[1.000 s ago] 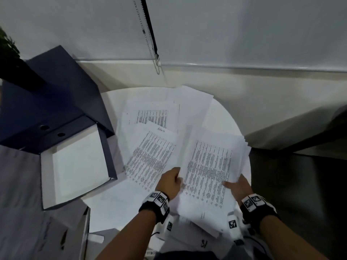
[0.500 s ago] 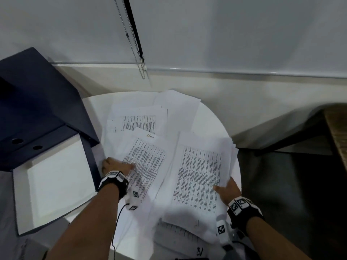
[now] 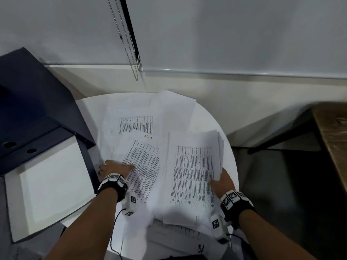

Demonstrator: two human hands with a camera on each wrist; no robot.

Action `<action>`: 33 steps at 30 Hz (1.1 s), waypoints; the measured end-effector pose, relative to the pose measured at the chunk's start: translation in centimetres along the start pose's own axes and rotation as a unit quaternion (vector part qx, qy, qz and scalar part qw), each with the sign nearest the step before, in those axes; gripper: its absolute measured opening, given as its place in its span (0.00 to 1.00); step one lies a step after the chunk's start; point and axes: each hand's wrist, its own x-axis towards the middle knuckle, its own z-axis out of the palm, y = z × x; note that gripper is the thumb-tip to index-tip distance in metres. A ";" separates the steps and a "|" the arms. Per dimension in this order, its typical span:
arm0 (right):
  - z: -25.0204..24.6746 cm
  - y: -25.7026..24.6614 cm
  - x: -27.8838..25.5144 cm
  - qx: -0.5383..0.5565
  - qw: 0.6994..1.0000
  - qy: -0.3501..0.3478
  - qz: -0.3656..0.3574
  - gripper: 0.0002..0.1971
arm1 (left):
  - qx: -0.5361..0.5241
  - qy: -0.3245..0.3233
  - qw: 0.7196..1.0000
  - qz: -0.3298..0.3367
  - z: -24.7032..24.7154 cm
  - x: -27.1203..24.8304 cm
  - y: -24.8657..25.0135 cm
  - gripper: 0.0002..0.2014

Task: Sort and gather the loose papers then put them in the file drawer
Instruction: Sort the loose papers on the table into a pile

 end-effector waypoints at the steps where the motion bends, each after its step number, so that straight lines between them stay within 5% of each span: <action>1: 0.1 -0.1 0.0 -0.002 1.000 -0.007 0.001 0.30 | -0.001 -0.005 1.000 0.007 0.0 0.1 -0.2 0.55; 4: 0.2 -0.2 -0.1 -0.005 1.000 -0.024 -0.004 0.28 | -0.052 -0.045 0.998 0.010 -0.4 0.7 -0.7 0.49; 6: 0.1 -0.2 -0.3 -0.001 1.000 -0.023 0.001 0.27 | -0.066 -0.073 0.994 0.038 -1.0 0.5 -0.6 0.36; 8: 0.1 -0.2 -0.4 0.004 1.000 -0.024 0.001 0.27 | -0.050 -0.080 0.991 0.093 -1.5 -0.5 -0.3 0.23; 11: -0.1 -0.4 -0.6 -0.003 1.000 -0.019 0.005 0.26 | -0.051 -0.099 0.975 0.193 -3.3 -3.2 0.4 0.20; 16: -0.4 -0.2 -0.7 -0.004 0.999 -0.032 0.010 0.26 | -0.070 0.019 0.939 0.336 -9.0 -8.3 1.2 0.14; 18: -0.5 -0.4 -0.8 -0.007 0.999 -0.039 0.015 0.26 | -0.237 -0.021 0.895 0.377 -12.2 -11.0 1.4 0.16; 22: -0.8 -0.8 -0.9 0.008 0.999 -0.048 0.019 0.29 | -0.559 -0.134 0.725 0.379 -14.8 -12.9 2.1 0.20; 24: -1.2 -1.2 -1.0 0.017 0.998 -0.060 0.017 0.31 | -0.550 -0.144 0.752 0.333 -11.8 -11.7 3.1 0.24; 26: -1.2 -1.1 -0.6 0.040 0.996 -0.079 0.017 0.29 | -0.399 -0.125 0.856 0.306 -7.1 -10.8 4.0 0.29; 28: -1.2 -1.1 -0.1 0.099 0.992 -0.077 0.030 0.29 | -0.246 -0.154 0.920 0.265 -2.1 -10.5 4.0 0.38; 33: -1.5 -0.7 0.0 0.307 0.941 -0.099 0.101 0.30 | -0.071 -0.155 0.936 0.307 6.9 -10.4 2.9 0.31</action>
